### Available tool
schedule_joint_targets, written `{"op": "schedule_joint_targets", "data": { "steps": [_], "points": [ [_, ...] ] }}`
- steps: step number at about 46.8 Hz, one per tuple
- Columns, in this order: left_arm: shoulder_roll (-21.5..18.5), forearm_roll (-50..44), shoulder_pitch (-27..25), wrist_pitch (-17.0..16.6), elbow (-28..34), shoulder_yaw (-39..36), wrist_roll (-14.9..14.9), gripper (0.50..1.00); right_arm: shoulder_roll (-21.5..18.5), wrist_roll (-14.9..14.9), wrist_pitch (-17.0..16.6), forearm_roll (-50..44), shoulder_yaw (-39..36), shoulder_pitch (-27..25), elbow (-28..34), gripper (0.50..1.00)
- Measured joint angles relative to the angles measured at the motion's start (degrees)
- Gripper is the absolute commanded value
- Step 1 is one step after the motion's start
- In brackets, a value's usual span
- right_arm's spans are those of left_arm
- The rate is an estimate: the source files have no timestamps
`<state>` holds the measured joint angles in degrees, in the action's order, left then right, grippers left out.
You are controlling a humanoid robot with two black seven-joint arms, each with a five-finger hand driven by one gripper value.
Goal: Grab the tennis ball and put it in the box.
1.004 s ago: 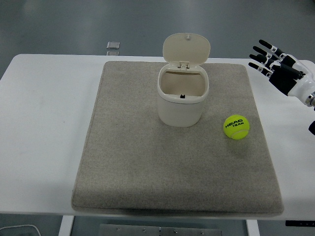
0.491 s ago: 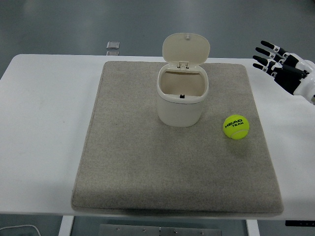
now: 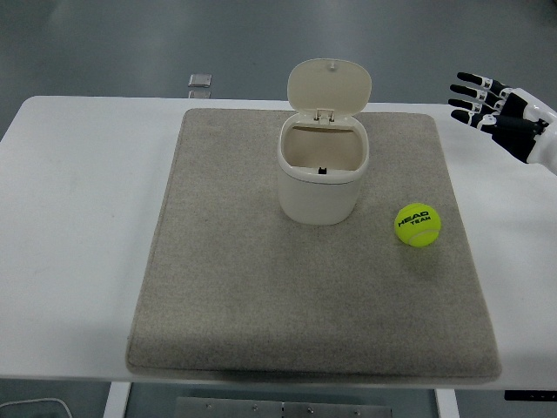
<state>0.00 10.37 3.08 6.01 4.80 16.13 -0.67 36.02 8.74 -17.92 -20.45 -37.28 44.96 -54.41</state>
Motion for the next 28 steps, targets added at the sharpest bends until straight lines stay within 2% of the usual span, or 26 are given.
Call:
{"op": "schedule_joint_targets", "data": {
  "steps": [12, 23, 28],
  "points": [
    [0.0, 0.0, 0.0, 0.0, 0.0, 0.0, 0.0, 0.992, 0.63, 0.44, -2.0, -8.64, 0.01, 0.14, -0.44, 0.907],
    [0.0, 0.0, 0.0, 0.01, -0.01, 0.0, -0.02, 0.992, 1.28, 3.44, -3.35, -18.57, 0.01, 0.19, -1.44, 0.907],
    [0.0, 0.0, -0.01, 0.01, 0.01, 0.0, -0.02, 0.992, 3.2, 4.76, -3.55, -23.97, 0.01, 0.22, -2.54, 0.907]
  ]
}}
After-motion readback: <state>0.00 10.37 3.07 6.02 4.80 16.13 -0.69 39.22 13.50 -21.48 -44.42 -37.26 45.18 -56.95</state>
